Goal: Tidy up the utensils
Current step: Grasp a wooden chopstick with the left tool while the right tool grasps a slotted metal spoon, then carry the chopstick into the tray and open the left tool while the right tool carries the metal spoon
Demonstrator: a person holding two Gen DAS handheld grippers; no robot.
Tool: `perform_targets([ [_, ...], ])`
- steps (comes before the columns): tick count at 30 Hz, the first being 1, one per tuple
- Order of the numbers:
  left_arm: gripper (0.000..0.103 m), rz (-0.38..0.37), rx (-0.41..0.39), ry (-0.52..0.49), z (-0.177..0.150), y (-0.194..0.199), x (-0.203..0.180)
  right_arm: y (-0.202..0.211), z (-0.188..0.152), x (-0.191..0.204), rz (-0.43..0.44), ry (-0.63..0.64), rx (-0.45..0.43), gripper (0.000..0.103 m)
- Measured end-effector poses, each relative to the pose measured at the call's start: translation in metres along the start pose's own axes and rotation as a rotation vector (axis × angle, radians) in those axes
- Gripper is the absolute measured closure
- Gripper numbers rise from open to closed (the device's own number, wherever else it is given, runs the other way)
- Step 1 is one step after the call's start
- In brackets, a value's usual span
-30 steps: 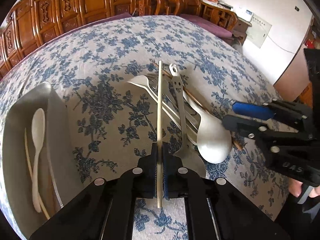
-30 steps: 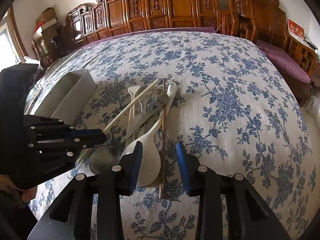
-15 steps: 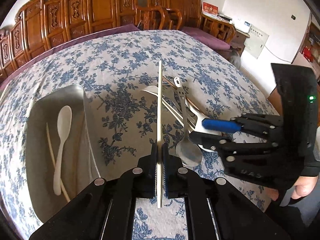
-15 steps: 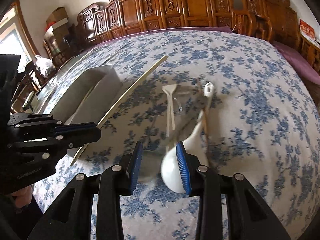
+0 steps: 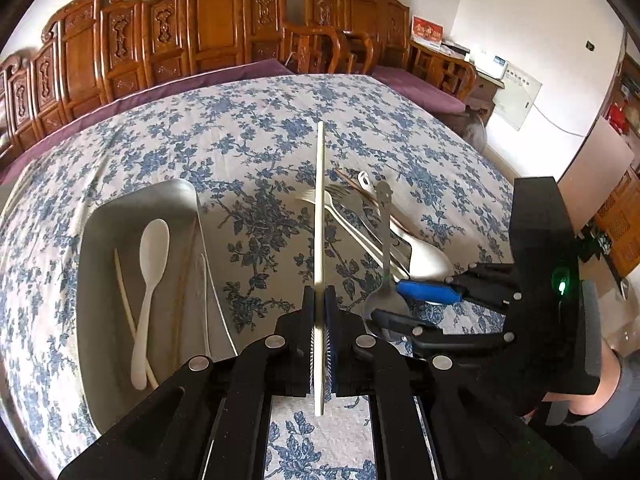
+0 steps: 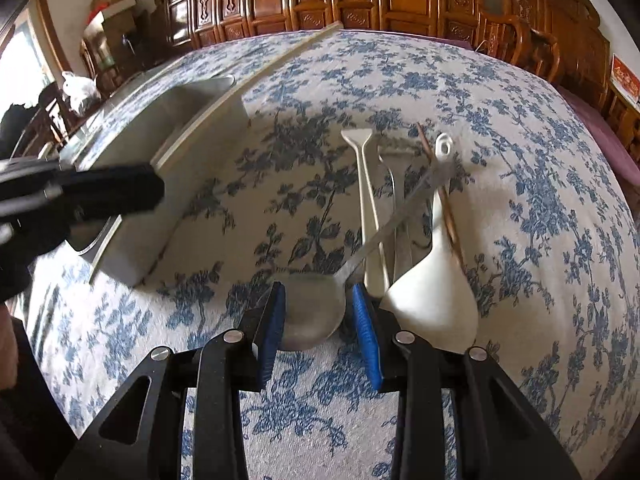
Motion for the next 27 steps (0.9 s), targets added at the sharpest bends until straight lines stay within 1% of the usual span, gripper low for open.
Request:
perform_targets([
  [3,0.099,-0.002,-0.010,0.002,0.002,0.005,0.001,0.002,-0.003,0.000,-0.005,-0.009,0.014,0.064],
  [7,0.099,-0.007,-0.020,0.003,0.004,0.010,0.000,0.005,-0.007,0.004,-0.031,0.015,0.023,0.062],
  [9,0.099,-0.008,-0.023,0.003,0.004,0.012,0.000,0.004,-0.007,0.007,-0.046,0.017,0.026,0.058],
  [13,0.099,-0.008,-0.032,0.008,0.006,0.017,0.003,0.001,-0.006,0.010,-0.073,0.024,0.025,0.058],
  [15,0.099,-0.005,-0.039,0.011,0.007,0.020,0.005,0.001,-0.006,0.011,-0.073,0.023,0.024,0.063],
  [16,0.099,-0.003,-0.042,0.011,0.008,0.021,0.006,0.000,-0.006,0.012,-0.070,0.023,0.025,0.063],
  [17,0.099,-0.002,-0.045,0.011,0.008,0.022,0.006,0.000,-0.006,0.012,-0.076,0.025,0.026,0.067],
  [19,0.099,-0.002,-0.052,0.017,0.009,0.026,0.008,0.001,-0.006,0.012,-0.083,0.027,0.027,0.071],
  [20,0.099,-0.002,-0.054,0.018,0.010,0.027,0.008,0.001,-0.006,0.011,-0.084,0.019,0.026,0.075],
  [22,0.099,-0.001,-0.059,0.020,0.011,0.030,0.010,0.001,-0.005,0.007,-0.076,-0.004,0.025,0.081],
  [24,0.099,0.000,-0.062,0.022,0.012,0.032,0.011,0.004,-0.002,0.003,-0.063,-0.024,0.020,0.089],
  [27,0.099,0.001,-0.067,0.024,0.013,0.035,0.012,0.008,0.006,0.004,-0.043,-0.030,0.014,0.095],
])
Point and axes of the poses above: each gripper's, at about its wrist camera, not at the fingertips, and y roughly against the way its jaws point, x to its left, z to its top, the point moved 7 cm from there along -y, roughly the way its jaws point, and after that the axes turned 15 degrees about -x, right-handed, at the moved point
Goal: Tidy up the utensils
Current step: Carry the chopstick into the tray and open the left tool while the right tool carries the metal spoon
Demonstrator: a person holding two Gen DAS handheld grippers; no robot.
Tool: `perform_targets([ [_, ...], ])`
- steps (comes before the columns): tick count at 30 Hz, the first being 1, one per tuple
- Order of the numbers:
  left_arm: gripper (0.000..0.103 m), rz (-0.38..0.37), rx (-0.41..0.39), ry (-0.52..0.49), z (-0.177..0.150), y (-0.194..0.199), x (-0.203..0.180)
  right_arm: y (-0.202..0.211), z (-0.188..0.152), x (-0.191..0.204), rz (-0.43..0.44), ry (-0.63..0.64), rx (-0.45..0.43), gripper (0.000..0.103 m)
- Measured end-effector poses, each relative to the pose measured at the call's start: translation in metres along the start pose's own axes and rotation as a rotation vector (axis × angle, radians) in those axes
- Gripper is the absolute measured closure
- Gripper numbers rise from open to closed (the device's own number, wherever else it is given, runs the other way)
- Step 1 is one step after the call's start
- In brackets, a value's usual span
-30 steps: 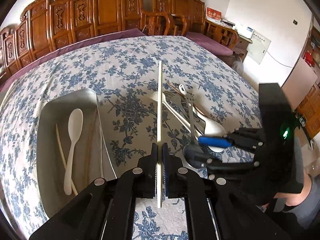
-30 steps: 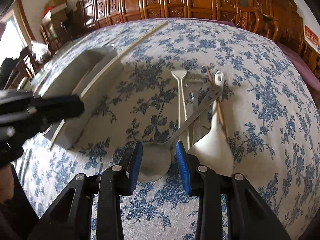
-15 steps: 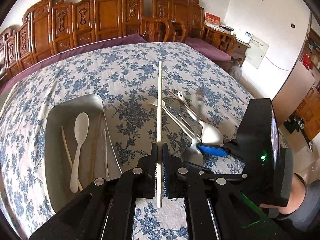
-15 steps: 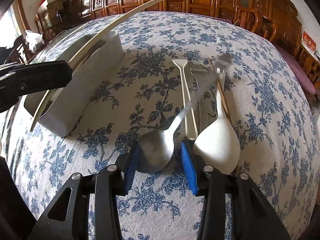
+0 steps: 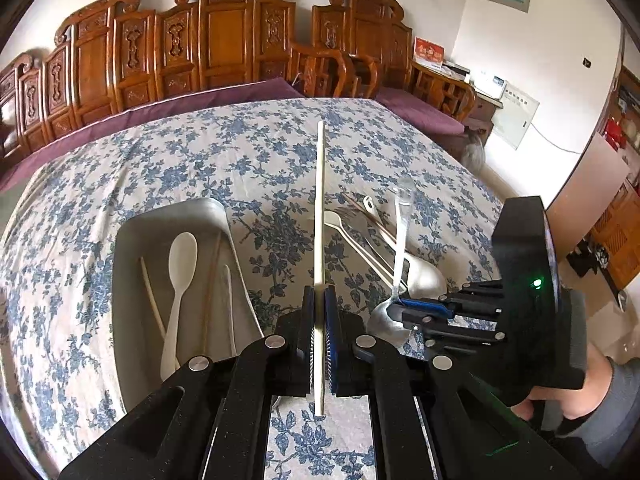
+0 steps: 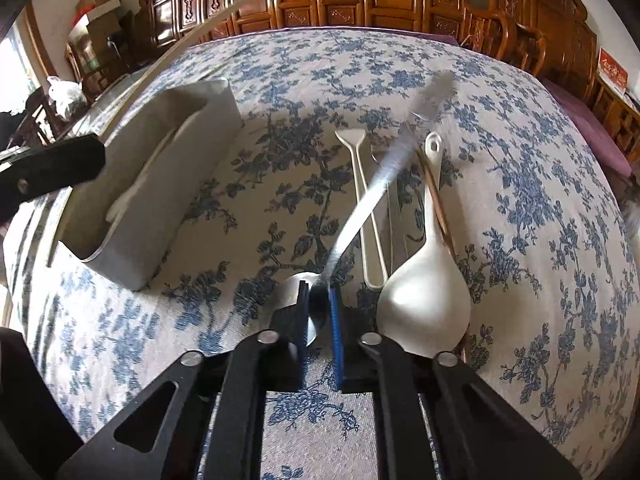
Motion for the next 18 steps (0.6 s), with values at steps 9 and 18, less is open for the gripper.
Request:
perform_targets([
  [9,0.099,0.012,-0.023,0.000,0.008,0.011,0.007,0.017,0.015,0.015,0.018,0.045,0.002,0.100],
  [18,0.099,0.046,-0.028,-0.004,0.009,0.019,0.019,0.042,0.036,0.013,0.026,0.048,-0.044,0.100],
])
Point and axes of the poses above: each gripper's, at about its wrist camera, not at the fingertips, and y roughly against the way its jaws point, x to its left, z to its top, the point moved 7 cm from there along -y, roughly the way its jaws point, and after that the axes turned 15 degrees about -x, right-handed, at the moved point
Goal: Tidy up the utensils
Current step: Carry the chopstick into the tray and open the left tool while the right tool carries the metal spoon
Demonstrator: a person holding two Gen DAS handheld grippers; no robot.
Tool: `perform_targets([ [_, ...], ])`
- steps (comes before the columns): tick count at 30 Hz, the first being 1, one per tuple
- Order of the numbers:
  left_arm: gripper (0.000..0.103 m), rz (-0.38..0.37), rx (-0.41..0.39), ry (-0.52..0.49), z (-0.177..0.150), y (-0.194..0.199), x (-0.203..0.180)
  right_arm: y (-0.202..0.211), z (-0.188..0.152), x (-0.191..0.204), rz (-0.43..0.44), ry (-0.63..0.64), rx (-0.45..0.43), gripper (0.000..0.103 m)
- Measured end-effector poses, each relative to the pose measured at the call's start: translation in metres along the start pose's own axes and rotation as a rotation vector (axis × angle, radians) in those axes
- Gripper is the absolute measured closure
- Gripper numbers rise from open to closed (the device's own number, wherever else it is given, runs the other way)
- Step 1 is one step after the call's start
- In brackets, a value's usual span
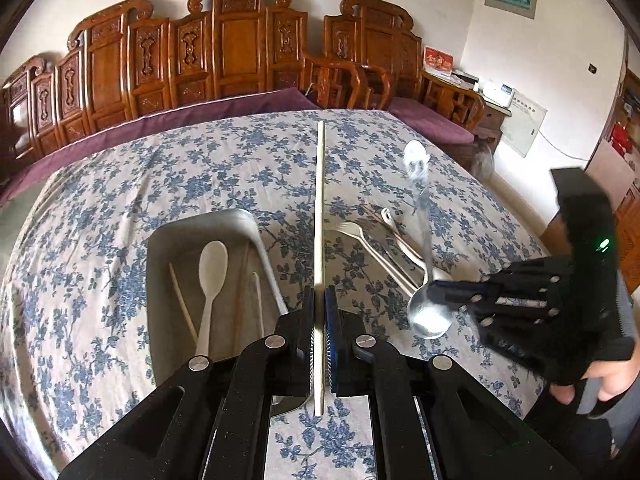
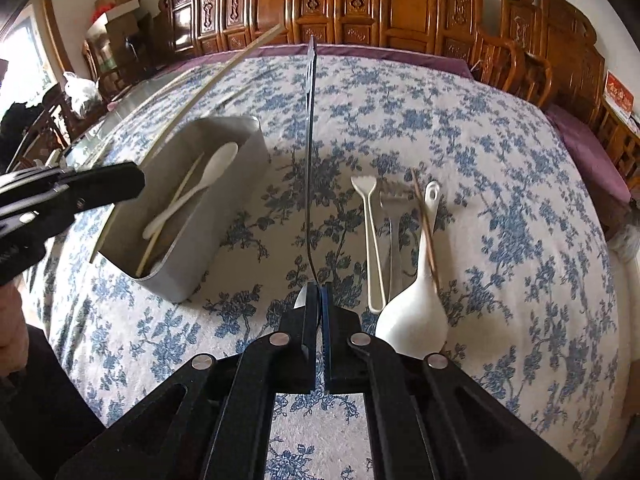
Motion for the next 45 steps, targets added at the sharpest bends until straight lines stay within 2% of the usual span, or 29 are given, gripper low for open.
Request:
perform_targets([
  [13,0.099,0.063,0.059,0.026,-0.015,-0.008,0.039,0.020,0.044,0.024,0.054,0.039,-0.081,0.100],
  [26,0.099,0.121,0.160,0.076,-0.041,-0.028,0.080,0.003,0.056,0.057,0.107,0.066,-0.078,0.100],
  [35,0.096,0.175,0.131,0.077,-0.030,-0.021,0.097,-0.011,0.053,0.076,0.140,0.080,-0.057,0.100],
  [38,0.082,0.208,0.096,0.085,-0.020,-0.010,0.113,-0.015,0.053,0.081,0.151,0.081,-0.053,0.100],
  [45,0.081,0.258,0.059,0.120,-0.009,0.007,0.143,-0.032,0.052,0.098,0.180,0.084,-0.031,0.100],
])
Point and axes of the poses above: each gripper's, at about its wrist camera, not at the fingertips, and y roughly against the way its jaws point, x to its left, z to its top, the point moved 7 cm from there along -y, roughly the way its jaws point, and after that the axes turned 15 degrees about -x, right-handed, at the moved point
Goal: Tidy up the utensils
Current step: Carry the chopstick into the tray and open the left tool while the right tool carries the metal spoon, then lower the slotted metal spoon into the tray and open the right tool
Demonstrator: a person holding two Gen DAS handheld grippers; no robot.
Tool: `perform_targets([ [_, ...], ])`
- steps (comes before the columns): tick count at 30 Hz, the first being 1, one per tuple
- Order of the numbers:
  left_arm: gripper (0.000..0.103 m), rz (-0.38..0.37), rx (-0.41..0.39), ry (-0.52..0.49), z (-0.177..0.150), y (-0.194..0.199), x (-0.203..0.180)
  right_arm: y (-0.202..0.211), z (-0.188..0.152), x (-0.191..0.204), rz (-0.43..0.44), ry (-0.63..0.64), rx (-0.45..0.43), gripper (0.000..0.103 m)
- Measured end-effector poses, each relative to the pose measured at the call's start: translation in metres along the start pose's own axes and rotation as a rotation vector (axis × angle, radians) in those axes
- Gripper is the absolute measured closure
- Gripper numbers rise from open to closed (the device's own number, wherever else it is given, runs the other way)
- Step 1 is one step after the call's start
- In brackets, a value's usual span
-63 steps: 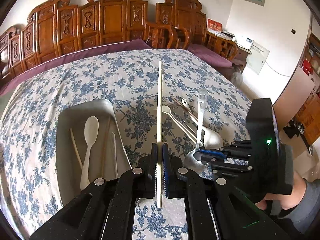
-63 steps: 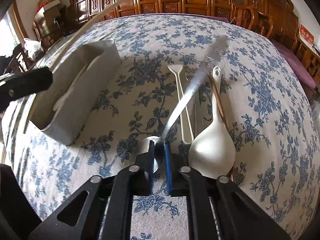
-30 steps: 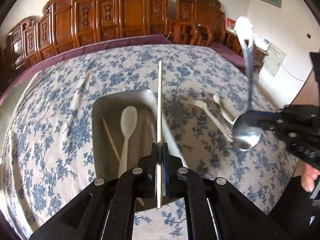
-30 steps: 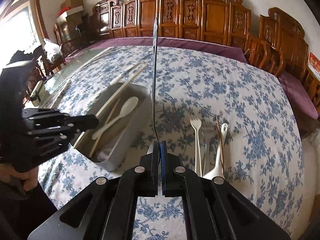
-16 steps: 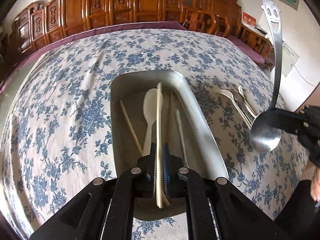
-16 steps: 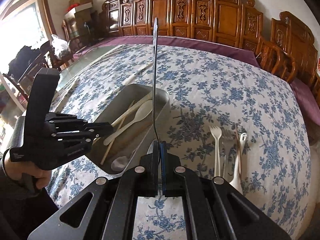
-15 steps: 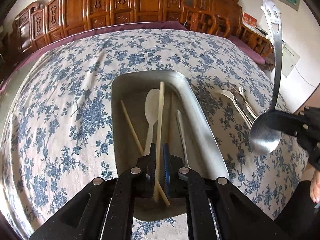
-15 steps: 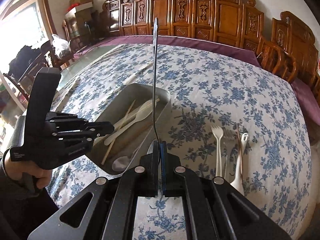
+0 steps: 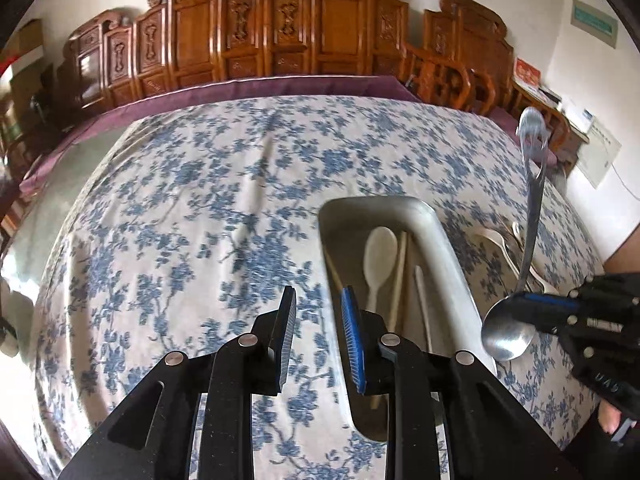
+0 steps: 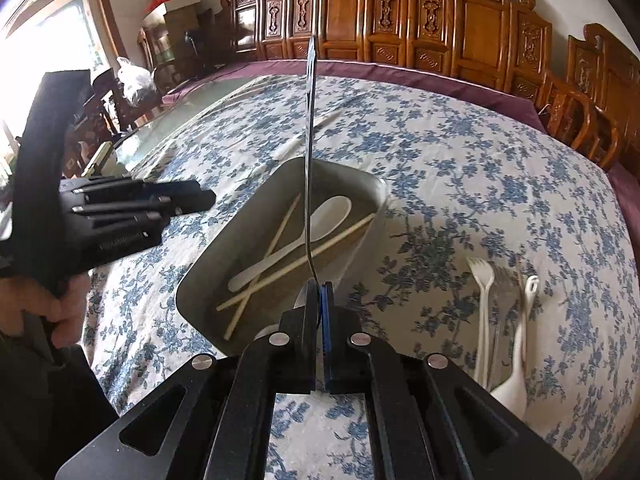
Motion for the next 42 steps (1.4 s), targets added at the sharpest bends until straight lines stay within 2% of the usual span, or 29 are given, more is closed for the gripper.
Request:
perform_targets([
  [7,0.073,0.015,-0.007,0.014,0.003,0.001,0.009,-0.023,0.000,0.018,0.046,-0.005,0.032,0.100],
  [11,0.058,0.015,-0.011,0.012,0.003,0.000,0.009,-0.038,-0.009,0.028,0.061,-0.002,0.075,0.100],
  [17,0.047,0.036,-0.017,0.027,0.004,-0.001,0.017,-0.059,-0.027,0.032,0.064,-0.013,0.134,0.100],
  [26,0.045,0.051,-0.012,0.034,0.003,-0.003,0.022,-0.076,-0.030,0.039,0.104,-0.073,0.165,0.100],
  [42,0.044,0.044,-0.006,0.019,0.000,-0.005,0.015,-0.069,-0.012,0.031,0.124,-0.084,0.084,0.098],
])
Point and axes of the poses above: each gripper's, at about its wrist camera, not at the fingertips, and y roughly against the way its jaws point, x to its left, z to its top, the point moved 7 cm from there along -y, roughly the way its jaws point, and after that the axes turned 15 degrees about -x, right-handed, at the moved point
